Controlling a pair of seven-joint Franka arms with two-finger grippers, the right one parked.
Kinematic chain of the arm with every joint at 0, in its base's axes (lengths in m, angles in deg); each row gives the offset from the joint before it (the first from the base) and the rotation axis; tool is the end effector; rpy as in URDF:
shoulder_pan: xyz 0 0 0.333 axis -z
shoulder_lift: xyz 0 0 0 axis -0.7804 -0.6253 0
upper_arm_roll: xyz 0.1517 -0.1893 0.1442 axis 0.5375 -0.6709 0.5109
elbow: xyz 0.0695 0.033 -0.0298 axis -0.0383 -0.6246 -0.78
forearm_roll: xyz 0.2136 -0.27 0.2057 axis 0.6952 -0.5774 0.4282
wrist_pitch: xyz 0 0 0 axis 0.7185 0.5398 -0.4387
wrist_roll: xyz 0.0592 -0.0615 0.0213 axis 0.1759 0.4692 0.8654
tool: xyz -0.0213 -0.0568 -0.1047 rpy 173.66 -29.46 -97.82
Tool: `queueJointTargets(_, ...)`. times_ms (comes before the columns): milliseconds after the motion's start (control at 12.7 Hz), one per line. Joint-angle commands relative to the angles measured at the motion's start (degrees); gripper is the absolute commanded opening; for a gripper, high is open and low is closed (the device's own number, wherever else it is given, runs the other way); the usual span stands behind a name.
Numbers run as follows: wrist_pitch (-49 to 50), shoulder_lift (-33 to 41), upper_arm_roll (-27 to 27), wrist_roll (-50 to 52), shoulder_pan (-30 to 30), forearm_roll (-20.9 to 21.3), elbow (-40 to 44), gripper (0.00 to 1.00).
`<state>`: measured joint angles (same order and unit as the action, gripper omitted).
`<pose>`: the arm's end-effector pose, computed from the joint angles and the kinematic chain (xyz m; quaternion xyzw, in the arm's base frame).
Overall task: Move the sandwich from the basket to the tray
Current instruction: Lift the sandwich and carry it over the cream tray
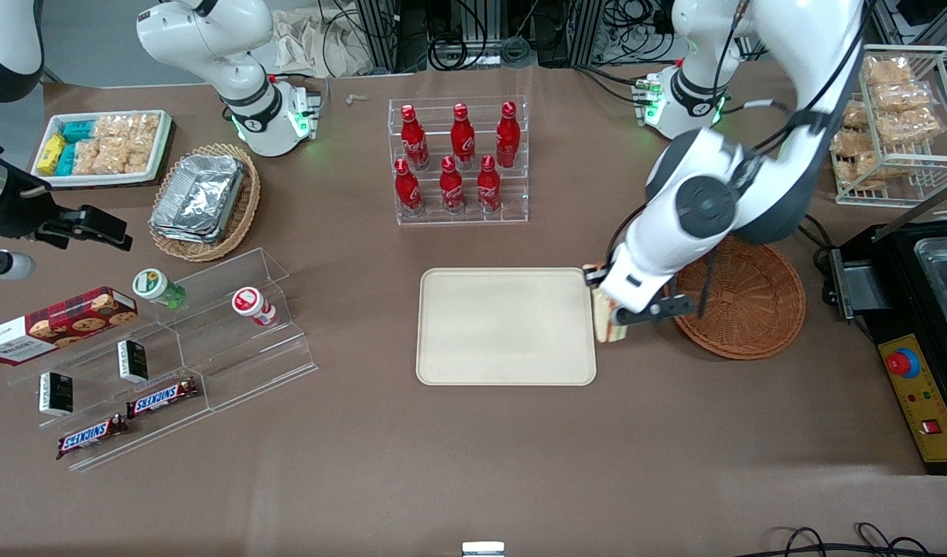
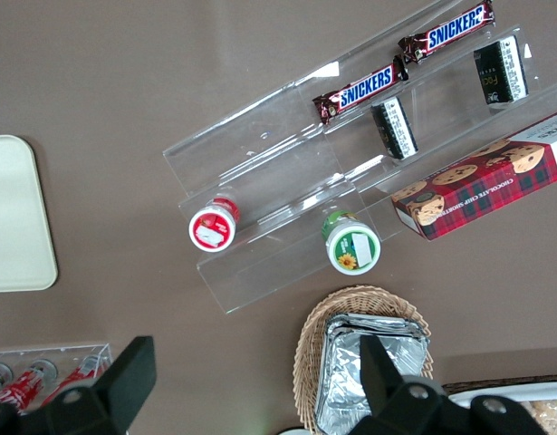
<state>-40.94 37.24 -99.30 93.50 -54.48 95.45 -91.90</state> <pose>0.5475 -0.3002 0.3093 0.9937 0.0931 -0.0569 0.0266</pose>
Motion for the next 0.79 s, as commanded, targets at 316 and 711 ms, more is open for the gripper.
queueJointTargets(316, -8.4, -10.8, 0.2, 10.8, 4.7, 10.7, 1.1, 0.00)
queueJointTargets(711, -11.5, -15.0, 0.3, 14.7, 4.9, 16.8, 1.1, 0.00)
